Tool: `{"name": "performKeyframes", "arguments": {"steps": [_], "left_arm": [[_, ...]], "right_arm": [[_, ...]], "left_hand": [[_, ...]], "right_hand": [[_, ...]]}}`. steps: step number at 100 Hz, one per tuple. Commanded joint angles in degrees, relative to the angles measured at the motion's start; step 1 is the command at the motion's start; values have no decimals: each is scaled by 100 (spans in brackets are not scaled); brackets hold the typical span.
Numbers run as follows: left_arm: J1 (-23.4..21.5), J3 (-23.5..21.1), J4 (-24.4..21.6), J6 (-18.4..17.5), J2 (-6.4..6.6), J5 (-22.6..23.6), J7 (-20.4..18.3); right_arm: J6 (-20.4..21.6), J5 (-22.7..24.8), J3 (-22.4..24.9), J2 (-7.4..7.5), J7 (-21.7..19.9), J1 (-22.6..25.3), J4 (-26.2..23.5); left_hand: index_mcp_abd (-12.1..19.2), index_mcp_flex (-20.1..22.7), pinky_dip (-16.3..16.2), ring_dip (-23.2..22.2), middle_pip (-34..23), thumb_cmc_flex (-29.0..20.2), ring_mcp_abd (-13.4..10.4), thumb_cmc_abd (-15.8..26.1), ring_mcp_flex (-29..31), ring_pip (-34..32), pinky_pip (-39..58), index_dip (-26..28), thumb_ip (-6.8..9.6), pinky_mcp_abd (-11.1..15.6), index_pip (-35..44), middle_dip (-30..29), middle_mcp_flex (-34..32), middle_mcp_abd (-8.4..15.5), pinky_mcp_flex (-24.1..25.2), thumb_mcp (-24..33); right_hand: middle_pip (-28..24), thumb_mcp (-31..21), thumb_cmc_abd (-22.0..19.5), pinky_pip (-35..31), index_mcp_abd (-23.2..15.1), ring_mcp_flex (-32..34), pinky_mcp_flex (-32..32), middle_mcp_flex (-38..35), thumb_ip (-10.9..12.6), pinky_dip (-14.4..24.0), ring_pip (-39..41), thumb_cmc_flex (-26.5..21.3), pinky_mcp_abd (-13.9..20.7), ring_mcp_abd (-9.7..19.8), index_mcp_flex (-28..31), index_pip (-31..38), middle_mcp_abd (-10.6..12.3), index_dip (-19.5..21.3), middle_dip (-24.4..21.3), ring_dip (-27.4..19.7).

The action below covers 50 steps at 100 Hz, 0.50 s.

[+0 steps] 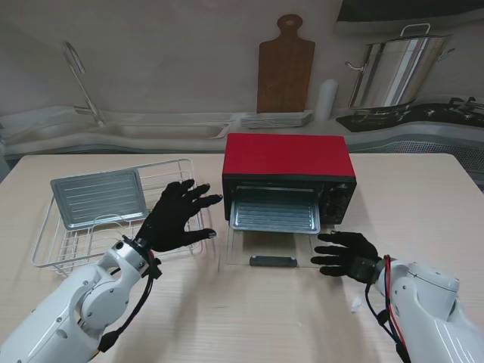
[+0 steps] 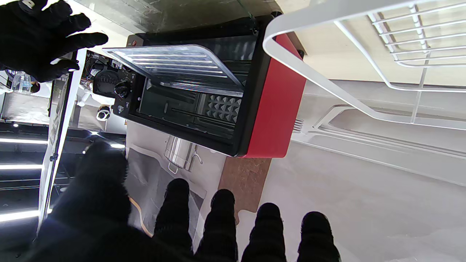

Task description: Slide the trays into the oven

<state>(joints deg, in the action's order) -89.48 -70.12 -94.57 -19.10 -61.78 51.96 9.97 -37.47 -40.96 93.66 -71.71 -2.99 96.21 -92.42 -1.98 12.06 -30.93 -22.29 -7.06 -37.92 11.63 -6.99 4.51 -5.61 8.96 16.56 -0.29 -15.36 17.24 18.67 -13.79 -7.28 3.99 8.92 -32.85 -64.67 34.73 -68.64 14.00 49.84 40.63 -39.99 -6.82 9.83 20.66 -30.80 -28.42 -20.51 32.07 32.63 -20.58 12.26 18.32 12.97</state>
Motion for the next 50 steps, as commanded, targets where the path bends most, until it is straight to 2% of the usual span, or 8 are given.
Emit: {"name": "performKeyframes", "arguments": {"steps": [1, 27, 50], "left_arm": [[-26, -20, -47, 24, -32, -35, -121], [-20, -40, -22, 33, -32, -69, -146], [-20, -55, -18, 52, -31, -99, -190]], "right_arm": [[70, 41, 31, 25, -143, 175, -109], [478, 368, 117, 179, -471, 650, -600], [1134, 949, 46, 359, -831, 958, -994]], "left_hand": [[17, -57, 81, 64, -19, 95, -111, 179, -156, 52, -251, 21, -20, 144, -6, -88, 176, 50, 79, -131], [12, -57, 80, 62, -22, 93, -109, 179, -157, 51, -251, 22, -19, 147, -5, -85, 173, 43, 82, -132], [8, -60, 80, 62, -22, 90, -108, 174, -158, 51, -252, 22, -19, 146, -6, -84, 179, 46, 85, -131]], "right_hand": [[50, 278, 12, 48, 75, 149, 18, -68, 194, -62, -41, 326, -9, -113, -63, -63, -149, -92, -72, -27], [55, 280, 4, 99, 59, 99, -59, -66, 194, -84, -50, 355, -14, -99, -39, -119, -124, -93, -75, -28], [-20, 353, -69, 114, -128, -27, -259, -20, 203, -54, -49, 378, -59, 35, -19, -100, 94, -27, -37, -12]]}}
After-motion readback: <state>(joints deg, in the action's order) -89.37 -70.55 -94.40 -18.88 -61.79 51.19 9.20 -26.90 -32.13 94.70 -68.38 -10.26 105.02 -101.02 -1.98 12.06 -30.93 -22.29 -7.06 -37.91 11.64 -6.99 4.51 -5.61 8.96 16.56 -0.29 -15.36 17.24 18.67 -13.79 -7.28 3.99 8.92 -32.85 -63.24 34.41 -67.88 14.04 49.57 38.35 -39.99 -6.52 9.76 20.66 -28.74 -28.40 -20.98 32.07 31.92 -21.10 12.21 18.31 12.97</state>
